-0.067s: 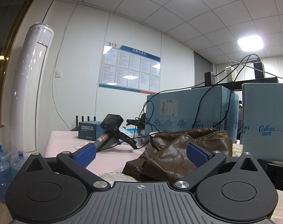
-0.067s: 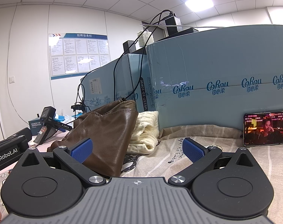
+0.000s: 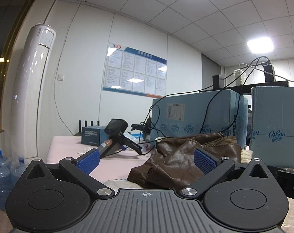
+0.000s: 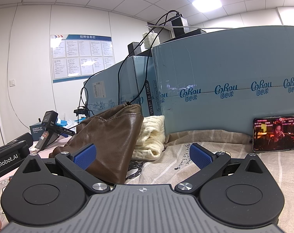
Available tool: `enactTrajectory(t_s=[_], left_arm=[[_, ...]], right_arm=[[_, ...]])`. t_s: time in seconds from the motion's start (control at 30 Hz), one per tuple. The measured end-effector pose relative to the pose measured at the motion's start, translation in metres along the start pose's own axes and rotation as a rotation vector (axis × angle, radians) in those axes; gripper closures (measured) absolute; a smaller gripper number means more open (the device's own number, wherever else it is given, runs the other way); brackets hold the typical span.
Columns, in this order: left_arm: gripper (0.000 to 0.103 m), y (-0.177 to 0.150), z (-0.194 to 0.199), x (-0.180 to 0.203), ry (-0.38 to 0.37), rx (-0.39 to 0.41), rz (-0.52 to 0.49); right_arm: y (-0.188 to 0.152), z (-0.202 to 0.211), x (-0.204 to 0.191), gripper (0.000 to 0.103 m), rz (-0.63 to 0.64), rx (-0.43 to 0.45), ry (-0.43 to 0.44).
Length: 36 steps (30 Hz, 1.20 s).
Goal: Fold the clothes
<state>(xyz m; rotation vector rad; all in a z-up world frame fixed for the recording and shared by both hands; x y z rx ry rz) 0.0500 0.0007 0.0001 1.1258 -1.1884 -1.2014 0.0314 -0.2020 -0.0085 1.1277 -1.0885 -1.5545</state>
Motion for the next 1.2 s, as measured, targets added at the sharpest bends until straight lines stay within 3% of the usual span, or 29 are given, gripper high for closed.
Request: enactTrajectory(t_s=[1.2], left_arm=[[0.0, -0.0012, -0.0021, -0.0017, -0.007, -0.009, 0.008]], right_arm=[[-0.0002, -0.0008, 0.0001, 0.0, -0.002, -0.002, 0.0]])
Point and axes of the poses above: each gripper's, at about its wrist camera, not at the fingertips, and z roughly against the way its jaws point, x to its right, y to its top, the point moved 5 cm from there along -z, roughly the way its jaws point, and after that the axes turned 4 degrees about -x, right-handed, at the moved point
